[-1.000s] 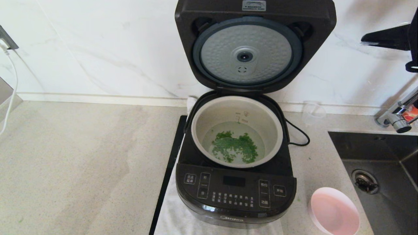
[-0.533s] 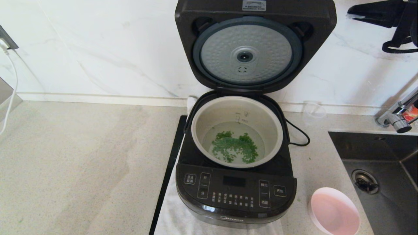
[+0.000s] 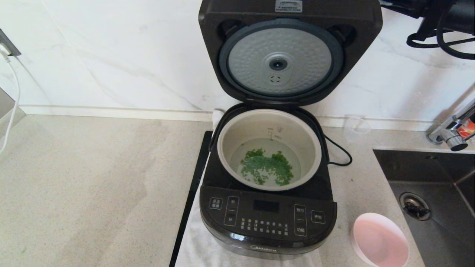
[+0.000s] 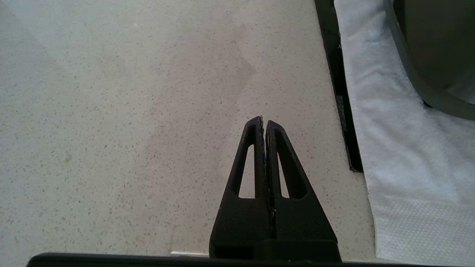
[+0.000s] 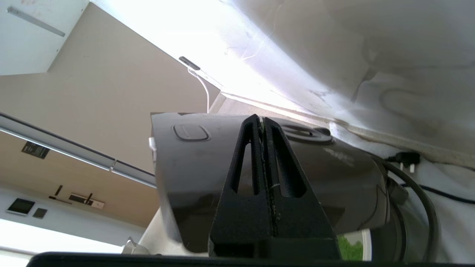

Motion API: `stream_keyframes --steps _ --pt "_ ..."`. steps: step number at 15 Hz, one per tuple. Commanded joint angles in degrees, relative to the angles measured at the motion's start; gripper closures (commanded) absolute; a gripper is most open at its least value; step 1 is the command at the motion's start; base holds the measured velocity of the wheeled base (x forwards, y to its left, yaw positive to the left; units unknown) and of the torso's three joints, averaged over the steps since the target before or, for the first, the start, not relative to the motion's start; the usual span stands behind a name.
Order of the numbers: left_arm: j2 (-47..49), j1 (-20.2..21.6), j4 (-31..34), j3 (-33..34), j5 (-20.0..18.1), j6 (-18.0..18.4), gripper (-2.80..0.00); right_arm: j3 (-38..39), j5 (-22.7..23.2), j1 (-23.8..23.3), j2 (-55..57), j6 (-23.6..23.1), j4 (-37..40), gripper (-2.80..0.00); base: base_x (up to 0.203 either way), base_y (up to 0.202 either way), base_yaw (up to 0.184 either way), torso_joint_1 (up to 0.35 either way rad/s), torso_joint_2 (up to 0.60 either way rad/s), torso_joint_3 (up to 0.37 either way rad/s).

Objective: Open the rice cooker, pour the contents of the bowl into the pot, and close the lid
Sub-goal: Close the rice cooker

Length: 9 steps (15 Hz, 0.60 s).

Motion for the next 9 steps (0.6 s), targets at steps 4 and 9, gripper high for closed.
stream_keyframes --steps 4,9 --pt "-0.06 -0.02 -0.02 0.09 -0.01 0.02 0.00 -4.94 -0.43 1.39 6.06 0.28 -1.81 0.00 0.000 0.000 0.000 0.000 0.00 0.000" --pt "-0.03 -0.02 -0.01 0.09 -0.01 0.05 0.00 -5.11 -0.44 5.84 7.29 0.54 -4.04 0.00 0.000 0.000 0.000 0.000 0.00 0.000"
